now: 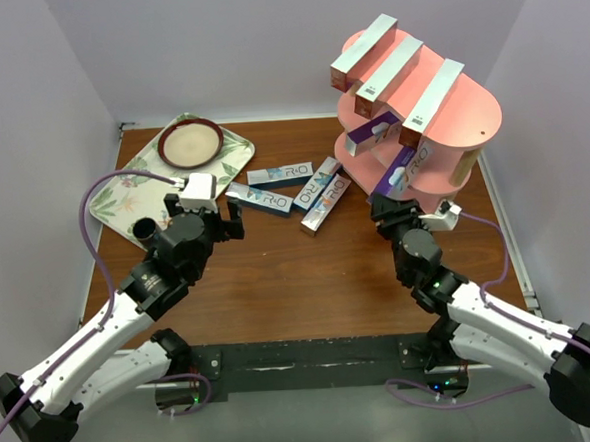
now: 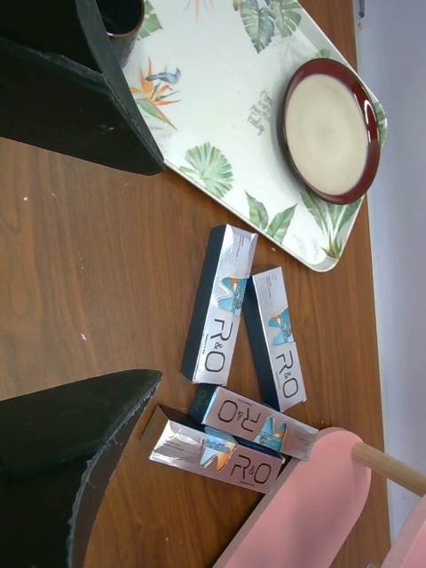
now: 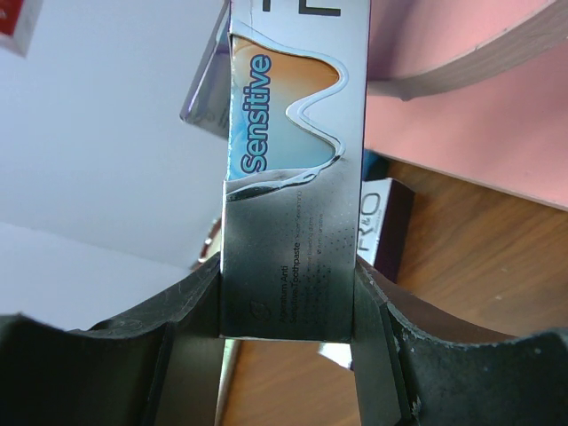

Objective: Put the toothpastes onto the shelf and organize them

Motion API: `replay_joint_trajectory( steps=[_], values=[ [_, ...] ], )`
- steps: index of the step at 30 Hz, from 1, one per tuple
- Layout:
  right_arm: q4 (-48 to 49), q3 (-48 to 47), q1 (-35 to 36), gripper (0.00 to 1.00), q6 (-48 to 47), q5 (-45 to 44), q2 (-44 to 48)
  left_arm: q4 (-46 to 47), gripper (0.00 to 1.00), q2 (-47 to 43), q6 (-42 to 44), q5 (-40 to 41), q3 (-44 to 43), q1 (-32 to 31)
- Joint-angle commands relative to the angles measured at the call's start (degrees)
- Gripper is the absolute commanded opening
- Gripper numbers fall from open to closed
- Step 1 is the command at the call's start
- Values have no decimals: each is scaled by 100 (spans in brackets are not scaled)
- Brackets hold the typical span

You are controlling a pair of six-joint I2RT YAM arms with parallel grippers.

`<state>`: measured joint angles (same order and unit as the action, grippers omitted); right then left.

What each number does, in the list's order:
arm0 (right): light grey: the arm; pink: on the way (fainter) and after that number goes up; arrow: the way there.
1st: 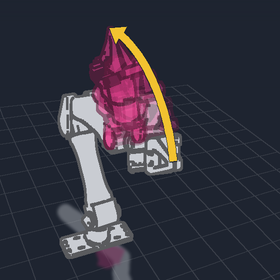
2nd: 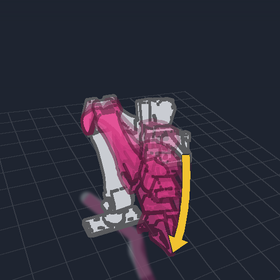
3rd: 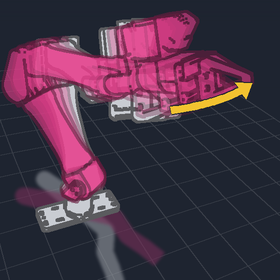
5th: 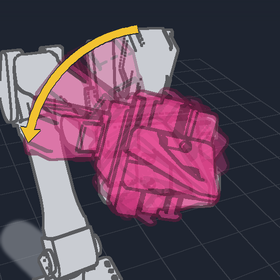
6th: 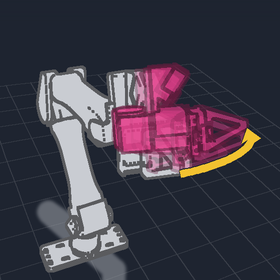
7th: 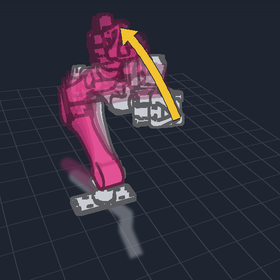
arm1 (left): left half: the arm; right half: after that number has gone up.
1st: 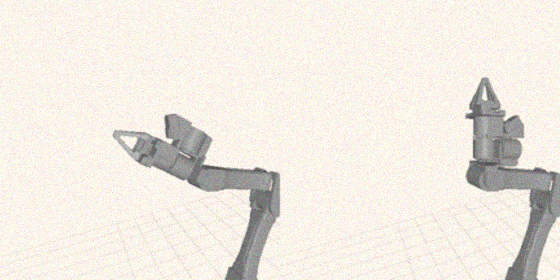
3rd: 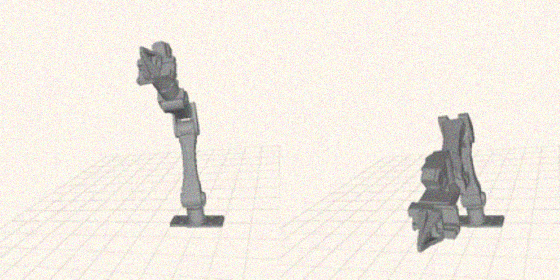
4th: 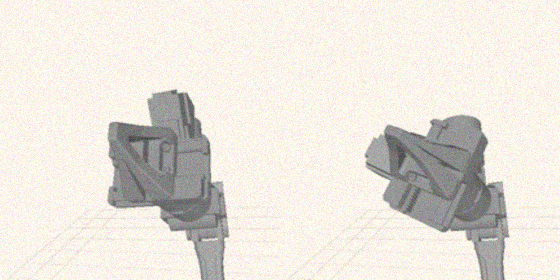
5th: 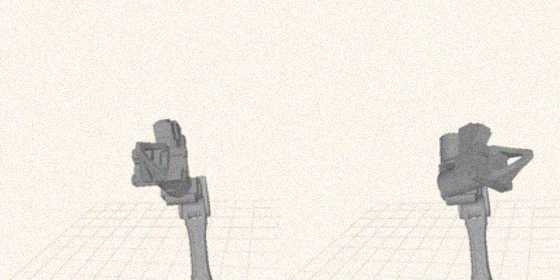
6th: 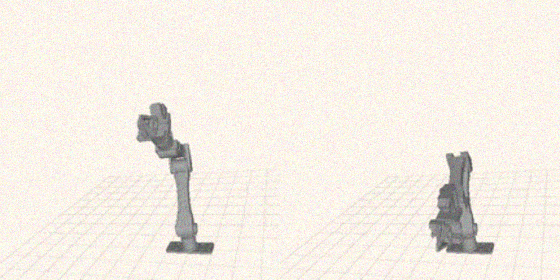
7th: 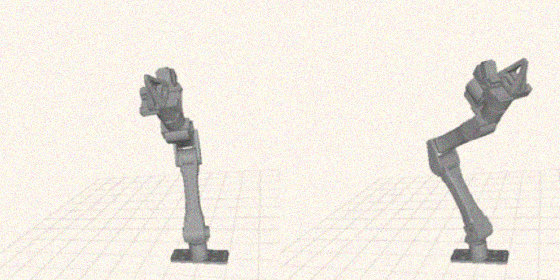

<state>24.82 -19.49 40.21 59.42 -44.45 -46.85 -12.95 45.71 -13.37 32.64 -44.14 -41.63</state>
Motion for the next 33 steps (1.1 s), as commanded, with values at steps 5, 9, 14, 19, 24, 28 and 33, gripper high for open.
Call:
replay_joint_trajectory(
  steps=[5,9,14,19,24,28,33],
  values=[
    [1235,-468,-846,25,1686,804,-649,214,96,-115,-43,49,19,32],
    [1499,-512,-1067,26,2204,972,-1027,223,96,-115,-43,31,11,32],
    [1745,-670,-1252,28,2408,1157,-1546,223,96,-107,-43,5,19,32],
    [1939,-899,-1428,28,2575,1429,-2011,232,96,-115,-43,-21,19,32],
    [2184,-1118,-1612,28,2610,1772,-2564,240,96,-80,-35,-39,19,32],
    [2378,-1285,-1735,27,2540,2115,-2908,240,96,-80,-35,-30,19,32],
    [2615,-1488,-1744,27,2461,2326,-3242,232,96,-98,-26,-12,19,32]
  ],
)
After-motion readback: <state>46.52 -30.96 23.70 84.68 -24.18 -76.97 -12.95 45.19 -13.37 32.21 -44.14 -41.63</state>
